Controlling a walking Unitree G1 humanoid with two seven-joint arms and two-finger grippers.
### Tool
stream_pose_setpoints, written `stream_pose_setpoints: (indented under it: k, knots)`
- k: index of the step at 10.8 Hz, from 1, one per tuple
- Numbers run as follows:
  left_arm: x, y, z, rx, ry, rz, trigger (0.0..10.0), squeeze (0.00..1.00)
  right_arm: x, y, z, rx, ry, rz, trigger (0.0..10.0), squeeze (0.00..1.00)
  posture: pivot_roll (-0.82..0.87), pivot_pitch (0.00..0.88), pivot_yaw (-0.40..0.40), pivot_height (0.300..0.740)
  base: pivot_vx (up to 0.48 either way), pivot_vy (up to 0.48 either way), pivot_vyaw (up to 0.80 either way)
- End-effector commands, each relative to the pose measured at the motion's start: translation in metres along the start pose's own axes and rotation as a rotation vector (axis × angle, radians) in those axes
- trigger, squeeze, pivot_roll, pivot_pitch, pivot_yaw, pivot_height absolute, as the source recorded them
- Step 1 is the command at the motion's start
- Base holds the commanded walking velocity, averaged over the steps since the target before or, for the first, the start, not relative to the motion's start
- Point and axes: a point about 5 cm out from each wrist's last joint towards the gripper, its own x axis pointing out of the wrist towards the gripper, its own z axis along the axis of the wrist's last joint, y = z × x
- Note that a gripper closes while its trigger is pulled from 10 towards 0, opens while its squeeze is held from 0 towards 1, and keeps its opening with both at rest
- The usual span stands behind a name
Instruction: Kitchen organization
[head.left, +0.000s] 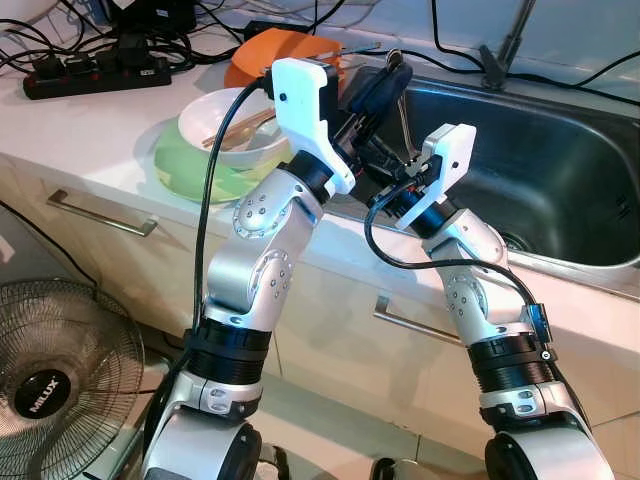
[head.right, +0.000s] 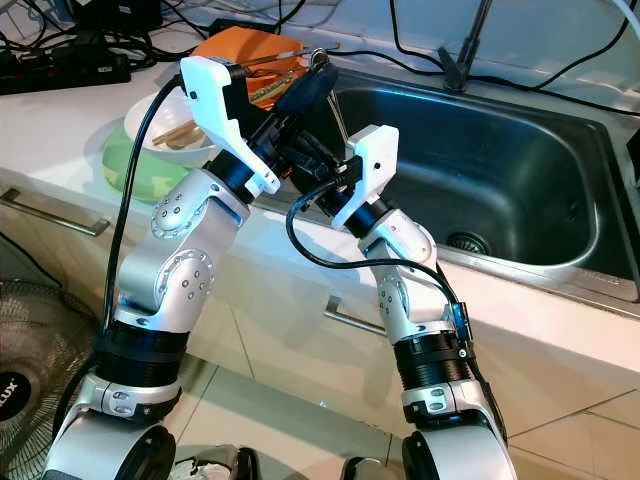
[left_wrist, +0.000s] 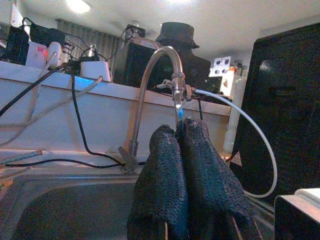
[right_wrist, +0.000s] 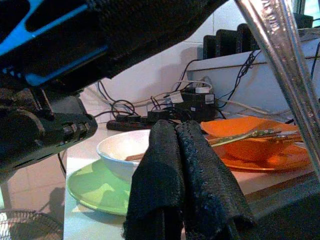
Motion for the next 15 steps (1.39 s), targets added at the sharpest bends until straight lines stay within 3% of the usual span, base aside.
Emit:
stream_pose_setpoints:
  k: [1, 2, 9, 10, 11, 12, 15]
  knots:
    - [0.0, -0.003, 0.006, 0.017, -0.026, -0.009, 10.0, 0.06, 0.0, -0.001, 0.001, -0.007, -0.007, -0.003, 0.0, 0.0, 0.11, 0.082, 0.019, 0.74, 0.0, 0.0, 0.0]
    - [0.0, -0.002, 0.005, 0.025, -0.026, -0.002, 10.0, 1.0, 0.0, -0.001, 0.001, -0.007, -0.006, -0.007, 0.0, 0.0, 0.11, 0.083, 0.019, 0.74, 0.0, 0.0, 0.0]
    - [0.0, -0.002, 0.007, 0.013, -0.035, -0.003, 10.0, 1.0, -0.001, -0.009, 0.0, -0.016, 0.002, -0.052, 0.0, 0.0, 0.11, 0.085, 0.015, 0.74, 0.0, 0.0, 0.0]
    - [-0.001, 0.002, 0.009, 0.018, -0.045, 0.019, 10.0, 0.0, -0.002, -0.012, -0.001, -0.024, 0.005, -0.073, 0.0, 0.0, 0.11, 0.084, 0.015, 0.74, 0.0, 0.0, 0.0]
    - [-0.002, 0.006, 0.01, 0.02, -0.052, 0.042, 10.0, 0.0, -0.002, -0.017, -0.001, -0.048, 0.014, -0.122, 0.0, 0.0, 0.11, 0.083, 0.016, 0.74, 0.0, 0.0, 0.0]
    - [-0.005, 0.014, 0.011, 0.02, -0.061, 0.088, 10.0, 0.0, -0.004, -0.032, -0.002, -0.089, 0.042, -0.238, 10.0, 0.0, 0.11, 0.083, 0.015, 0.74, 0.0, 0.0, 0.0]
    - [-0.019, 0.037, 0.014, 0.042, -0.076, 0.21, 10.0, 0.0, -0.008, -0.055, 0.001, -0.119, 0.052, -0.386, 10.0, 0.0, 0.12, 0.086, 0.014, 0.74, 0.0, 0.0, 0.0]
